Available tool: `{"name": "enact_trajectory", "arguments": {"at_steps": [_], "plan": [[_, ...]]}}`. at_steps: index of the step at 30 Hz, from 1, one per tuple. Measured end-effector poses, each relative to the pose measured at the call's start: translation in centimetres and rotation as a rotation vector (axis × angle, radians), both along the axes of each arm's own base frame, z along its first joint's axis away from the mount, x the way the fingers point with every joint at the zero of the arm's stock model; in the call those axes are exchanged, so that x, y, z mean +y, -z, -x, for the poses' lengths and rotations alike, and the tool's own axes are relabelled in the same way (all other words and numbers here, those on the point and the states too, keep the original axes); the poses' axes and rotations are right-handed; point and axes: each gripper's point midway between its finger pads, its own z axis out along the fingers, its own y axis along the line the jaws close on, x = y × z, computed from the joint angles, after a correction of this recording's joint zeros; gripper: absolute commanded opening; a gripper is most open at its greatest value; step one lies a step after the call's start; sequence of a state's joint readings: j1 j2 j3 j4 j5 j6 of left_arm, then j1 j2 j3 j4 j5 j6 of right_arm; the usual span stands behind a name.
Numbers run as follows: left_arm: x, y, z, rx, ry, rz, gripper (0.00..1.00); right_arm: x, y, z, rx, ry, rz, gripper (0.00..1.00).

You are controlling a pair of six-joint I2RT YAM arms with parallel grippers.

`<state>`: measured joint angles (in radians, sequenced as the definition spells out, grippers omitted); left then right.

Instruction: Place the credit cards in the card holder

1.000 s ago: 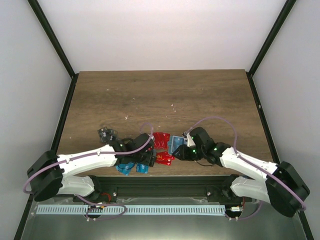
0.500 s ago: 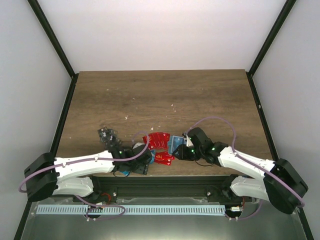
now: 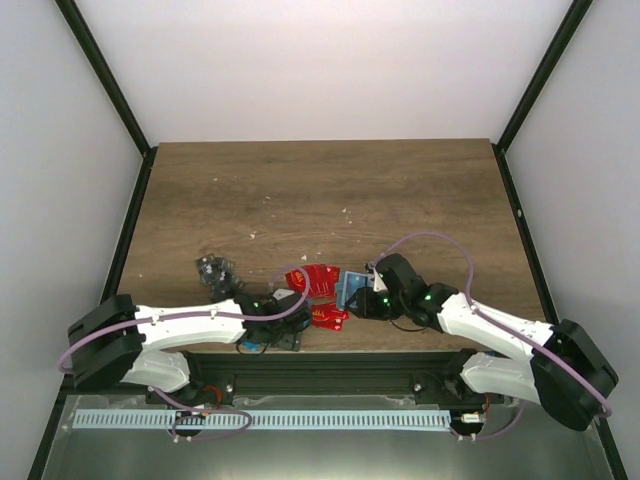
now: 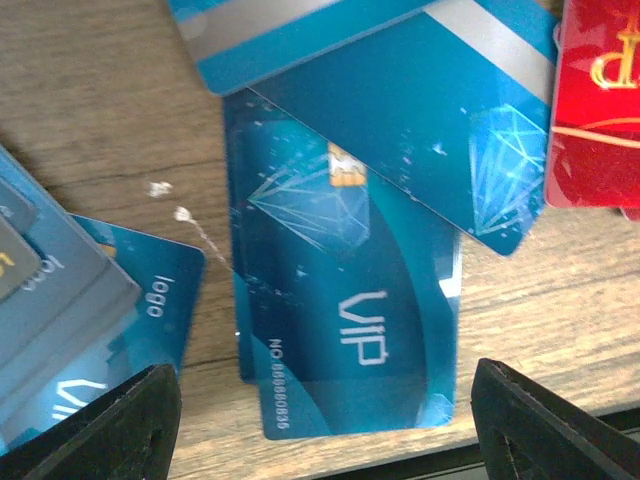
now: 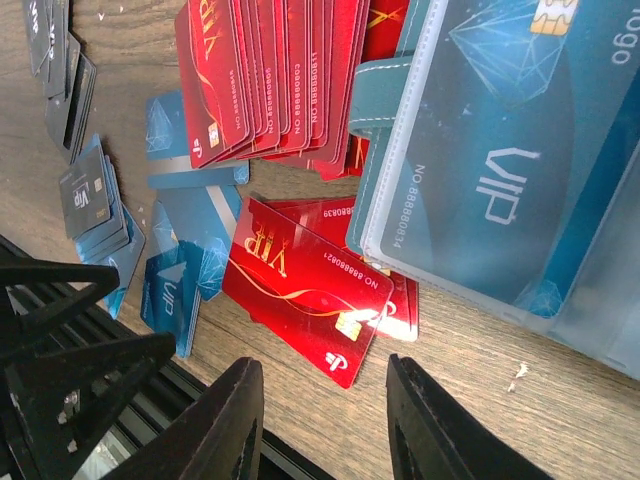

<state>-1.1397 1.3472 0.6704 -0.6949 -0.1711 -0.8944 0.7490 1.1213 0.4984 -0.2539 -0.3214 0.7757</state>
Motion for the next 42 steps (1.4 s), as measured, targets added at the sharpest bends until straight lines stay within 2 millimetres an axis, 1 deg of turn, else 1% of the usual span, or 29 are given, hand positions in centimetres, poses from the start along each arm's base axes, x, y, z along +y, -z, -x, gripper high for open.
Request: {"name": "enact_trajectory", "arguments": {"at_steps": [4,8,14,21,31,36,38,40,42], "plan": [[-0.7,0.5,0.8,0.027,0.026,0.006,0.82,0.0,0.0,-0.1,-0.003,0.002,0.001,0.36],[-0.8,1.3,1.3,0.044,0.043,-0.023,0.81,0.0,0.1,0.0,0.0,0.002,0.004,0.36],[-1.0,1.4,1.4,0.028,0.041,-0.038,0.79,-0.1,0.2,0.0,0.002,0.002,0.007,0.36],[-1.1,1.3,1.8,0.022,0.029,-0.037,0.71,-0.1,0.1,-0.1,0.0,0.004,0.007,0.36],[-1.2,1.3,2.7,0.022,0.02,-0.036,0.65,-0.1,-0.7,-0.1,-0.026,0.006,-0.017,0.36],[-0.8,1.3,3.1,0.022,0.008,-0.026,0.63,-0.1,-0.8,0.0,-0.027,0.007,-0.021,0.36],[-0.6,1.3,3.1,0.022,-0.001,-0.024,0.65,-0.2,-0.8,0.0,-0.027,0.008,-0.021,0.36],[-0.5,1.3,3.0,0.015,-0.005,-0.029,0.72,-0.1,-0.9,0.0,-0.029,0.007,-0.024,0.36],[-0.3,1.3,2.9,0.01,-0.005,-0.036,0.77,-0.1,-1.0,0.0,-0.031,0.008,-0.026,0.36]]}}
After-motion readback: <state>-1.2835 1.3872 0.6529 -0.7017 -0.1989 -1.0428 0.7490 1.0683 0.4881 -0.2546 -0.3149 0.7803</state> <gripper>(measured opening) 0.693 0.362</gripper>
